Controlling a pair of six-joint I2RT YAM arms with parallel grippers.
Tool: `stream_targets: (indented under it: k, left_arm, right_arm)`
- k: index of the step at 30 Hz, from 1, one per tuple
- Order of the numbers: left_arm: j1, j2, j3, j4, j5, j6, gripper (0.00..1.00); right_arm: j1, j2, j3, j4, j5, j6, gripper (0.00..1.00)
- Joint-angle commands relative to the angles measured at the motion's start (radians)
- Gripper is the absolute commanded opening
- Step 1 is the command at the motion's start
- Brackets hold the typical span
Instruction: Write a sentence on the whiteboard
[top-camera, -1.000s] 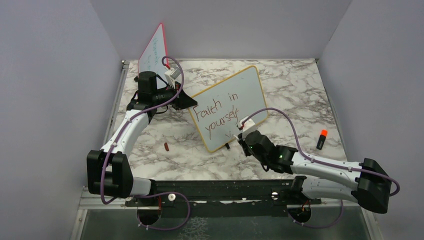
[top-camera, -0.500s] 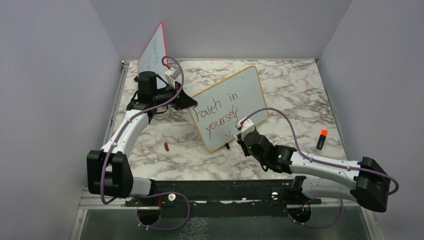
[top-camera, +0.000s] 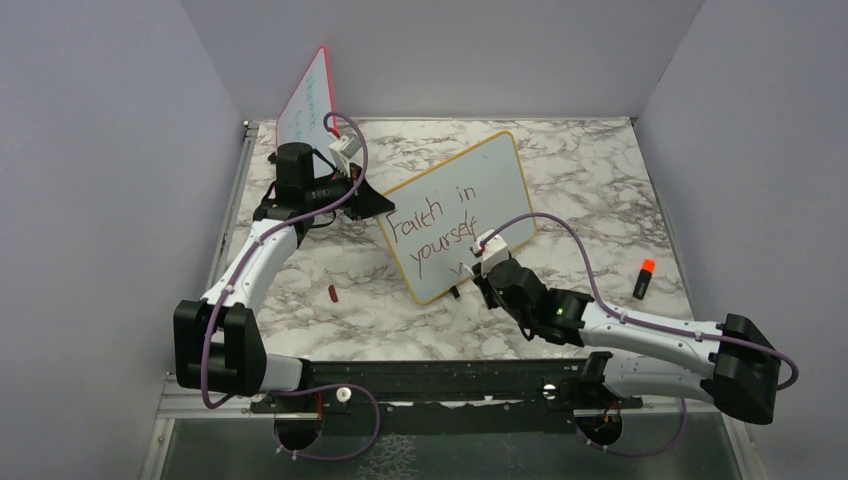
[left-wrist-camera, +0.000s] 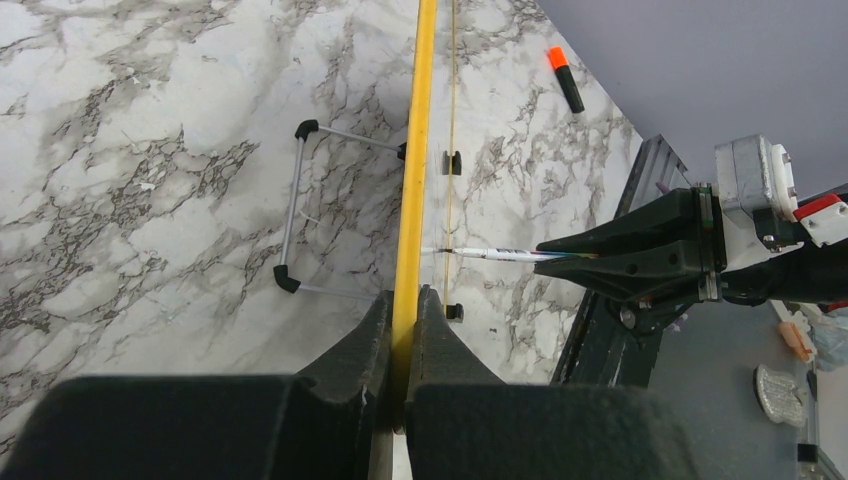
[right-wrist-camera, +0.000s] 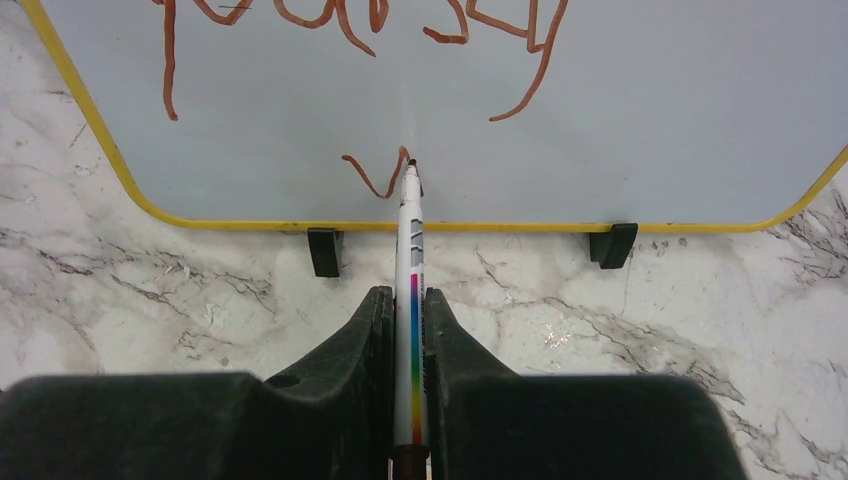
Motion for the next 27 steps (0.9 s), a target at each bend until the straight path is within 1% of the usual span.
stream_targets:
  k: [1,11,21,27]
  left_arm:
    - [0.014,0.02,-0.026,-0.08,-0.123,0.055,0.0]
    - [0.013,0.02,-0.026,-0.082,-0.125,0.055,0.0]
    - [0.014,0.018,-0.028,-0.081,-0.126,0.054,0.0]
    - [0.014,0.02,-0.028,-0.082,-0.126,0.055,0.0]
  right_arm:
    - [0.001,-0.009,0.026,0.033,0.026,-0.005,0.01]
    - [0.001,-0.019,0.004,-0.003,0.024,0.023,0.01]
    - [0.001,-0.029,0.001,-0.091,0.011,0.056,0.01]
    - [0.001,0.008,0.01,-0.075,0.021,0.052,0.01]
